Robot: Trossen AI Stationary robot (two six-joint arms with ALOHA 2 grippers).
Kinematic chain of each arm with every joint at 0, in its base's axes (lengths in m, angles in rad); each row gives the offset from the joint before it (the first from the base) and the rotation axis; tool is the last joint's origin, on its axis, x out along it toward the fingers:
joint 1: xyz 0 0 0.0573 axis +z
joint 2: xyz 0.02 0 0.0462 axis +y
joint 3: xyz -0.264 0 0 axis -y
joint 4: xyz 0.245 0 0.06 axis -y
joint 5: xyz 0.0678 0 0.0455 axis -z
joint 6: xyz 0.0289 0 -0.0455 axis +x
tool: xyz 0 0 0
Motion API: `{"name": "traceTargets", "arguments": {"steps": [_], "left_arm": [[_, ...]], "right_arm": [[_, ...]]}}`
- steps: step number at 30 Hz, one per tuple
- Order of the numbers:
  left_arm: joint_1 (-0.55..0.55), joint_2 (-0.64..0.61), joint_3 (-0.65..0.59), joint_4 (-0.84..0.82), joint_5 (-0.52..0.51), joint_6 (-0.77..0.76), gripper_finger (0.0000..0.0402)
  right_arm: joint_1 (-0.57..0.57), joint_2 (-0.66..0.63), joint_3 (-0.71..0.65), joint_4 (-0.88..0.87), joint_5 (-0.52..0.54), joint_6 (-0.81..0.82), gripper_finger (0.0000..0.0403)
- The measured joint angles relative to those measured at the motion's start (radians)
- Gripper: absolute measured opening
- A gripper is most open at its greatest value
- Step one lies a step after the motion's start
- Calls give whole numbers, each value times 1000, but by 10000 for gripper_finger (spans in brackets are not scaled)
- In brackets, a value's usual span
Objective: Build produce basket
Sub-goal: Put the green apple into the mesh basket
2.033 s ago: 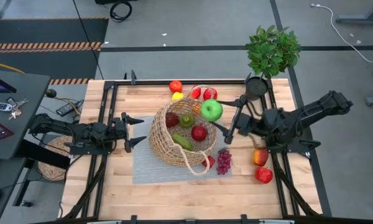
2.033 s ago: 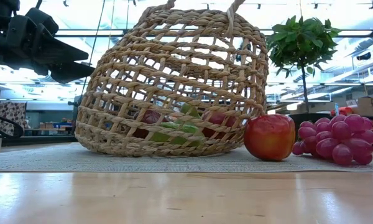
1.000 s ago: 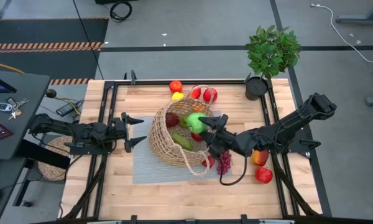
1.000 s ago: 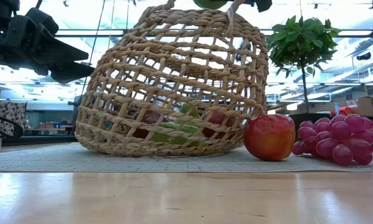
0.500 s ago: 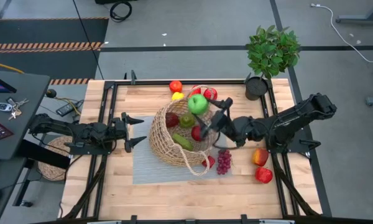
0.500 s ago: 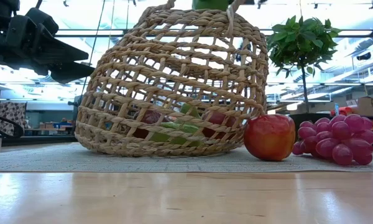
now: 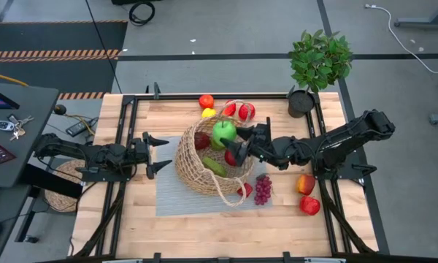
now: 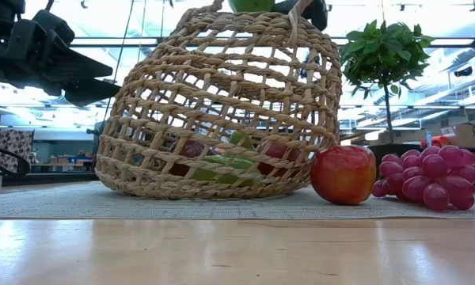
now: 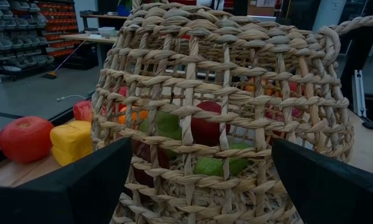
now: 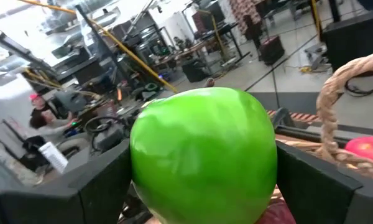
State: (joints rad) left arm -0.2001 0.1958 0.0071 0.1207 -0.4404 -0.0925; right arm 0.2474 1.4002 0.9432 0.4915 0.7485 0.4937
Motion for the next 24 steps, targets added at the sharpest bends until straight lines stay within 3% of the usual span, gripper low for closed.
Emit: {"name": "traceTargets", "arguments": {"steps": [8, 16, 24], "left_arm": [[0, 0, 0, 0, 0, 0, 394], [0, 0, 0, 0, 0, 0, 394], [0, 0, 0, 0, 0, 0, 394]], "right_arm": [[4, -1, 0, -18, -36, -58, 360], [-24, 31, 14, -233, -173, 8, 360], [-36, 222, 335, -651, -234, -65, 360]]}}
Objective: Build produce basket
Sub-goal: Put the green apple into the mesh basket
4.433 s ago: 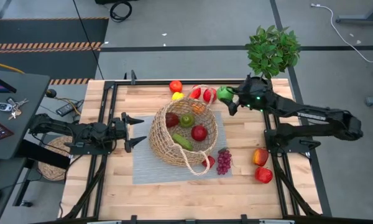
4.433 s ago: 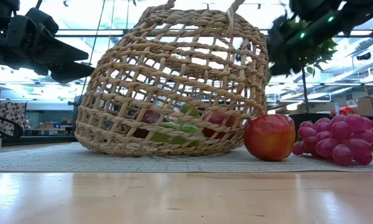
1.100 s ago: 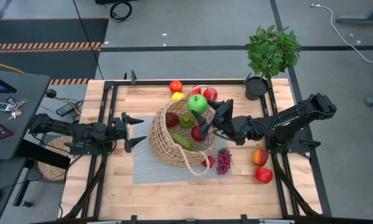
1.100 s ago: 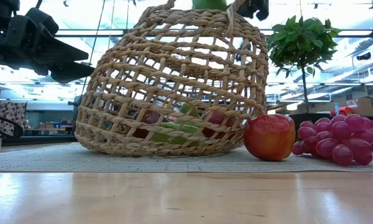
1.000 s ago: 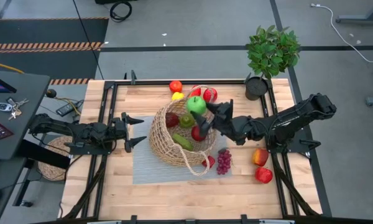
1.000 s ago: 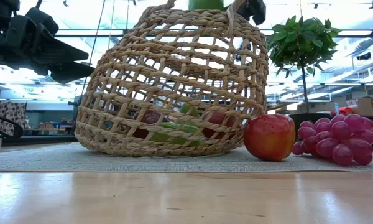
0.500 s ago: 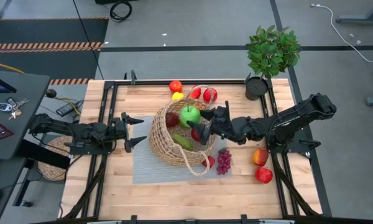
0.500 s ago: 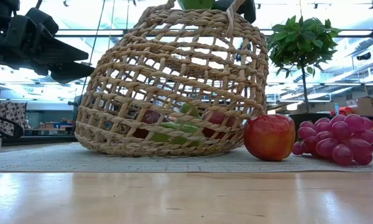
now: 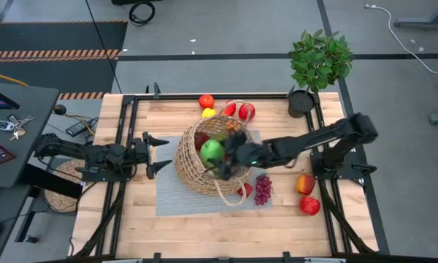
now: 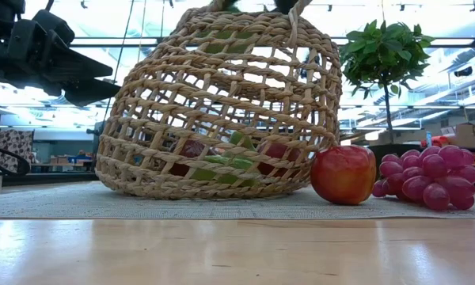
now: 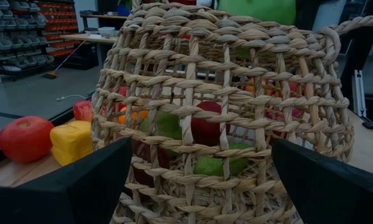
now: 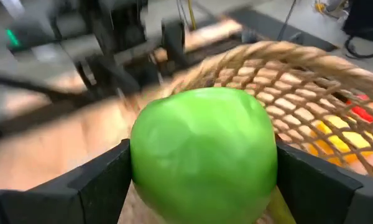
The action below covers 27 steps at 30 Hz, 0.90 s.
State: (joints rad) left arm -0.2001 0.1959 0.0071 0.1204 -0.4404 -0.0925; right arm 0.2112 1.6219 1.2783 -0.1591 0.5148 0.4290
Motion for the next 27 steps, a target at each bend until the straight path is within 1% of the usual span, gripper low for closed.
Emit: {"name": "traceTargets", "arguments": {"steps": [3, 6, 10, 14, 18, 20, 23, 27], "left_arm": [[0, 0, 0, 0, 0, 0, 394], [0, 0, 0, 0, 0, 0, 394], [0, 0, 0, 0, 0, 0, 394], [0, 0, 0, 0, 0, 0, 394], [0, 0, 0, 1, 0, 0, 394], [0, 0, 0, -1, 0, 0, 394], [0, 0, 0, -2, 0, 0, 394], [0, 0, 0, -2, 0, 0, 394]], "right_arm": [[-10, 69, 116, -127, -2, -40, 360], [-27, 112, 176, -204, -4, -89, 360], [-61, 132, 186, -253, -18, -141, 360], [-99, 138, 189, -341, -64, -167, 360], [-119, 146, 188, -427, -181, -169, 360], [-123, 157, 188, -445, -214, -176, 360], [-125, 163, 187, -490, -218, -211, 360], [-124, 164, 187, -497, -182, -224, 360]]}}
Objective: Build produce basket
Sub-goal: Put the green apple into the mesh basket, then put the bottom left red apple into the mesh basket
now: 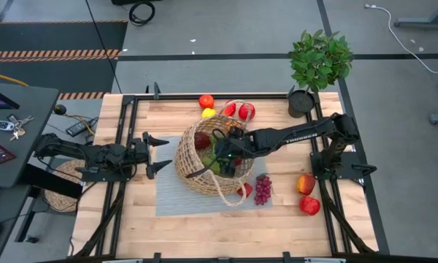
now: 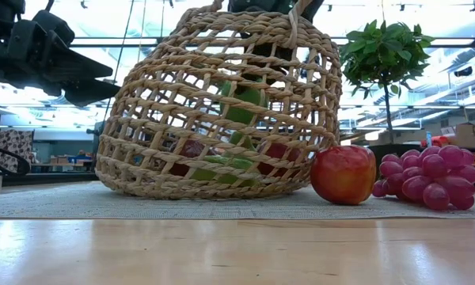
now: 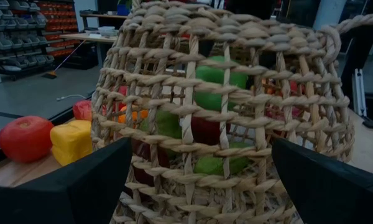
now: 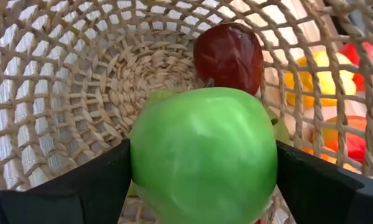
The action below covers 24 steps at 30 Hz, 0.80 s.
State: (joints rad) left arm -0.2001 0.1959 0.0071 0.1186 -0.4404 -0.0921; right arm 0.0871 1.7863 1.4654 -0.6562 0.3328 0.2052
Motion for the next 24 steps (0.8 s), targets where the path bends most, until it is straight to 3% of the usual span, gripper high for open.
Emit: {"name": "traceTargets", "arguments": {"steps": [7, 24], "left_arm": [[0, 0, 0, 1, 0, 0, 394], [0, 0, 0, 2, 0, 0, 394]], "right_arm": [[-1, 0, 0, 3, 5, -3, 394], [4, -13, 110, -127, 37, 22, 399]]}}
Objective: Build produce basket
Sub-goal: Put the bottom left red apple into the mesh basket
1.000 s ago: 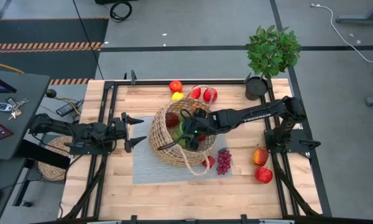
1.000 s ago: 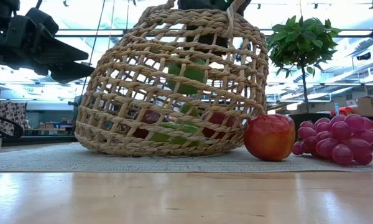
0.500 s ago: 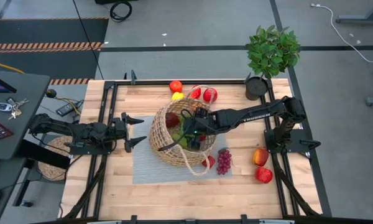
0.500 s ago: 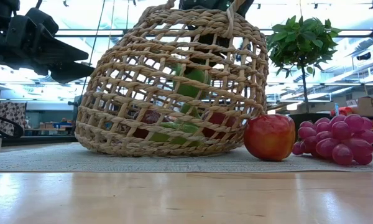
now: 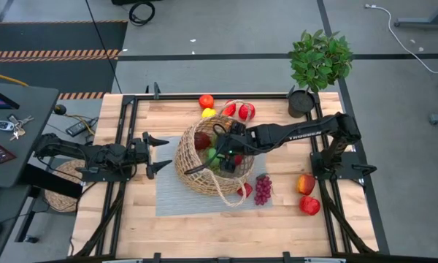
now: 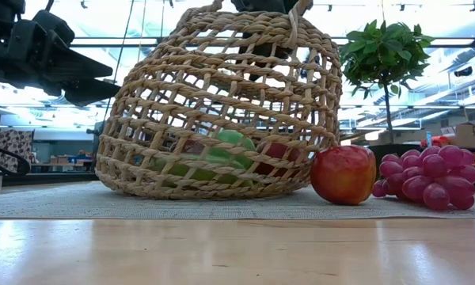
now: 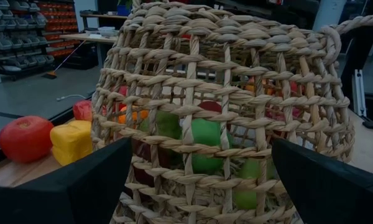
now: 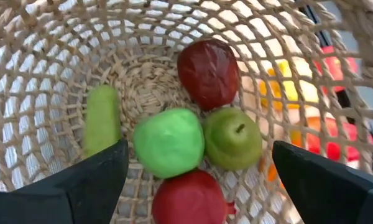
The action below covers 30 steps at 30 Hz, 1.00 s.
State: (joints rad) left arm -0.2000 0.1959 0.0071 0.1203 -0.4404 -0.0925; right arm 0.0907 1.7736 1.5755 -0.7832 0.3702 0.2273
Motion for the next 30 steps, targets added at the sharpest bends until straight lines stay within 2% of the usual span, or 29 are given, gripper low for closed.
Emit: {"name": "traceTargets", "arguments": {"steps": [9, 12, 18, 24, 30], "left_arm": [[0, 0, 0, 0, 0, 0, 394], [0, 0, 0, 0, 0, 0, 394], [0, 0, 0, 0, 0, 0, 394], [0, 0, 0, 0, 0, 0, 394], [0, 0, 0, 0, 0, 0, 394]], "right_arm": [[39, -1, 122, -106, 91, 2, 396], [48, -16, 128, -115, 96, -9, 396], [65, -83, 128, -179, 177, 14, 396], [89, -169, 87, -179, 192, 32, 396], [102, -259, -15, -173, 216, 88, 396]]}}
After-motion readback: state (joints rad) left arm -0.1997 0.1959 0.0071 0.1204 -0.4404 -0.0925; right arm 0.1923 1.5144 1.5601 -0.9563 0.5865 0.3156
